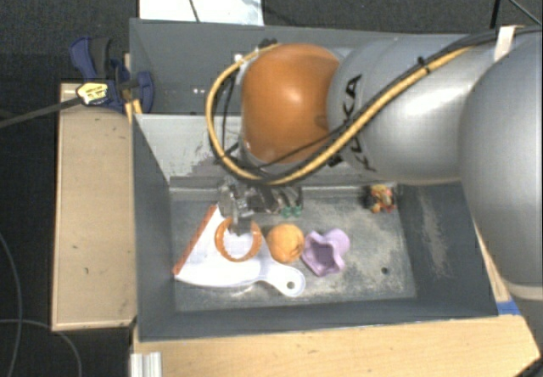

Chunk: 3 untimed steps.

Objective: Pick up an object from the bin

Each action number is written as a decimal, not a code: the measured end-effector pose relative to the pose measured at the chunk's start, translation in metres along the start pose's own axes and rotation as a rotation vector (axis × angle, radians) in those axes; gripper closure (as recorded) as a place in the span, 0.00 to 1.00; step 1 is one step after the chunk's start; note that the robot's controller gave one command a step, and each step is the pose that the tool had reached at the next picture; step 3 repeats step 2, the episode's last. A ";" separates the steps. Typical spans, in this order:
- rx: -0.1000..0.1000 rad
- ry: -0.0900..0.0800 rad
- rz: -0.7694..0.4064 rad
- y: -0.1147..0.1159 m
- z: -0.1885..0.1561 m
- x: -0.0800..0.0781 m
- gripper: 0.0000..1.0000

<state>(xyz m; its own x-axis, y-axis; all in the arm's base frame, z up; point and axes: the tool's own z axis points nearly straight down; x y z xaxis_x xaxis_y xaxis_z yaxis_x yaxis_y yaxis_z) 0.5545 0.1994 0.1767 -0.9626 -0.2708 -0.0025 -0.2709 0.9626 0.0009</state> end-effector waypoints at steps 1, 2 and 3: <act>0.000 0.000 0.001 0.000 0.000 0.000 1.00; 0.001 0.007 0.001 0.002 -0.042 0.003 1.00; 0.001 0.007 0.001 0.002 -0.042 0.003 1.00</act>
Offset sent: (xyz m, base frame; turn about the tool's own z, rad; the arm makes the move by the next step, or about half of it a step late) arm -0.0034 0.0027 0.0804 -0.0114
